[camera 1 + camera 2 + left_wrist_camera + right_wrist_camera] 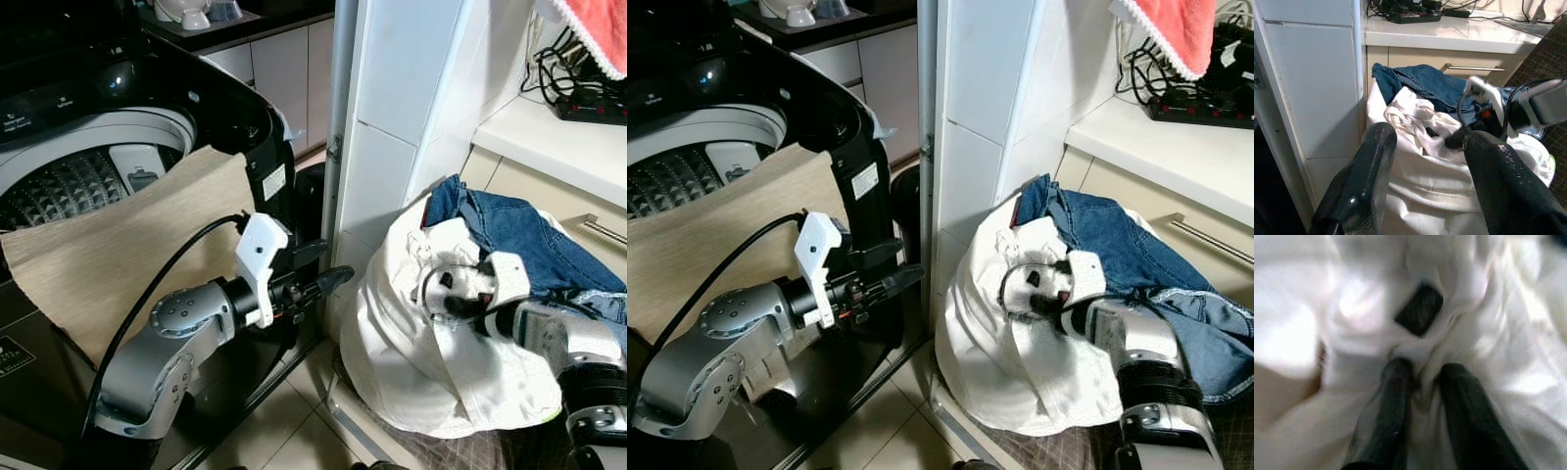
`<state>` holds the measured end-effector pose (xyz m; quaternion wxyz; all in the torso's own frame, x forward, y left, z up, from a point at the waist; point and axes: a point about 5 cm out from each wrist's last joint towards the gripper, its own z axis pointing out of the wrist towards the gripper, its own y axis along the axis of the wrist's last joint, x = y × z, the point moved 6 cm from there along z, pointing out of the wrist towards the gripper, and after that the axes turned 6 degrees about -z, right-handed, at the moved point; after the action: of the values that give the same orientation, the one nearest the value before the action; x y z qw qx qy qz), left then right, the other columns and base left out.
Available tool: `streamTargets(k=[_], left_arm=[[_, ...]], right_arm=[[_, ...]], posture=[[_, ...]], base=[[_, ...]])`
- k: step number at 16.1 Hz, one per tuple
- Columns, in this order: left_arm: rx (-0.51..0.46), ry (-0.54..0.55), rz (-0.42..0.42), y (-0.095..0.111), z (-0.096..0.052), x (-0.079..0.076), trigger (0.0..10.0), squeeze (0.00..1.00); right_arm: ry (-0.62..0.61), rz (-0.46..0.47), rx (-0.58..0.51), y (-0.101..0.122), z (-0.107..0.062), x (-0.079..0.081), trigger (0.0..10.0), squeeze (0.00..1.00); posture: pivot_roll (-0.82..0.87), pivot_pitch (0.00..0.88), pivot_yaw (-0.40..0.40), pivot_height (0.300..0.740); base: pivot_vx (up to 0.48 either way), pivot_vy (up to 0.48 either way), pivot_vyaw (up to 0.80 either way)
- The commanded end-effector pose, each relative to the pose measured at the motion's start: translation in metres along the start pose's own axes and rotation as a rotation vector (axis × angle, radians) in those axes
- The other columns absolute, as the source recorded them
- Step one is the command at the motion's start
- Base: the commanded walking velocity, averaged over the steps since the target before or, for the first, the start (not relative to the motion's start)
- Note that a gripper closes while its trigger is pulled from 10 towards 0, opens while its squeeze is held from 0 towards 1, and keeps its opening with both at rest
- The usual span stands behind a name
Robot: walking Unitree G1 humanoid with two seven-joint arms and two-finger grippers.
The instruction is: Clothes washing
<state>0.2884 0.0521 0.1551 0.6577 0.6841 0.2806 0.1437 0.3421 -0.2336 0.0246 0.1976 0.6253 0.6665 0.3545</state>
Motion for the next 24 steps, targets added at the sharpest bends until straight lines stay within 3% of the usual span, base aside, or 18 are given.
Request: streamTargets(k=[1, 4, 8, 9, 10, 11, 12, 13, 17, 24], left_arm=[[0.006, -0.011, 0.003, 0.000, -0.001, -0.002, 10.0, 0.00], [0.003, -0.010, 0.003, 0.001, -0.001, -0.001, 10.0, 0.00], [-0.062, 0.039, 0.012, 0.015, 0.002, 0.008, 10.0, 0.00], [-0.065, 0.046, 0.013, 0.016, 0.003, 0.010, 10.0, 0.00], [-0.059, 0.048, 0.015, 0.014, 0.004, 0.011, 10.0, 0.00], [-0.045, 0.041, 0.012, 0.011, 0.005, 0.008, 10.0, 0.00], [-0.042, 0.039, 0.010, 0.010, 0.005, 0.008, 10.0, 0.00], [-0.033, 0.037, 0.014, 0.009, 0.006, 0.007, 10.0, 0.00], [0.009, -0.026, 0.017, 0.003, 0.008, -0.001, 10.0, 0.00], [0.030, -0.026, 0.020, -0.001, 0.004, -0.002, 10.0, 0.00]], right_arm=[[0.042, 0.037, -0.074, 0.019, -0.010, 0.003, 0.0, 0.00], [0.122, 0.096, -0.146, 0.034, -0.023, 0.011, 0.0, 0.00], [0.222, 0.078, -0.247, 0.064, -0.055, 0.027, 0.0, 0.00], [0.187, 0.014, -0.258, 0.069, -0.061, 0.023, 0.0, 0.00], [0.084, -0.130, -0.272, 0.074, -0.067, 0.012, 8.5, 0.00], [-0.027, -0.241, -0.264, 0.075, -0.065, 0.001, 10.0, 0.00], [-0.049, -0.261, -0.261, 0.074, -0.065, -0.001, 10.0, 0.00], [-0.047, -0.267, -0.246, 0.072, -0.062, 0.000, 10.0, 1.00], [0.030, -0.278, -0.128, 0.056, -0.043, 0.012, 10.0, 1.00], [0.001, -0.370, -0.007, 0.037, -0.029, 0.000, 10.0, 1.00]], posture=[[-0.10, 0.000, 0.014, 0.740], [-0.10, 0.000, 0.014, 0.740], [-0.11, 0.000, 0.014, 0.740], [-0.11, 0.000, 0.015, 0.740], [-0.12, 0.000, 0.018, 0.740], [-0.12, 0.000, 0.020, 0.740], [-0.12, 0.000, 0.020, 0.740], [-0.12, 0.000, 0.026, 0.740], [-0.11, 0.000, 0.026, 0.740], [-0.09, 0.000, 0.015, 0.740]], base=[[0.000, 0.000, 0.00], [0.000, 0.000, 0.00], [0.000, 0.000, 0.00], [0.000, 0.000, 0.00], [0.000, 0.000, 0.00], [0.000, 0.000, 0.00], [0.000, 0.000, 0.00], [0.000, 0.000, 0.00], [0.000, 0.000, 0.00], [0.000, 0.000, 0.00]])
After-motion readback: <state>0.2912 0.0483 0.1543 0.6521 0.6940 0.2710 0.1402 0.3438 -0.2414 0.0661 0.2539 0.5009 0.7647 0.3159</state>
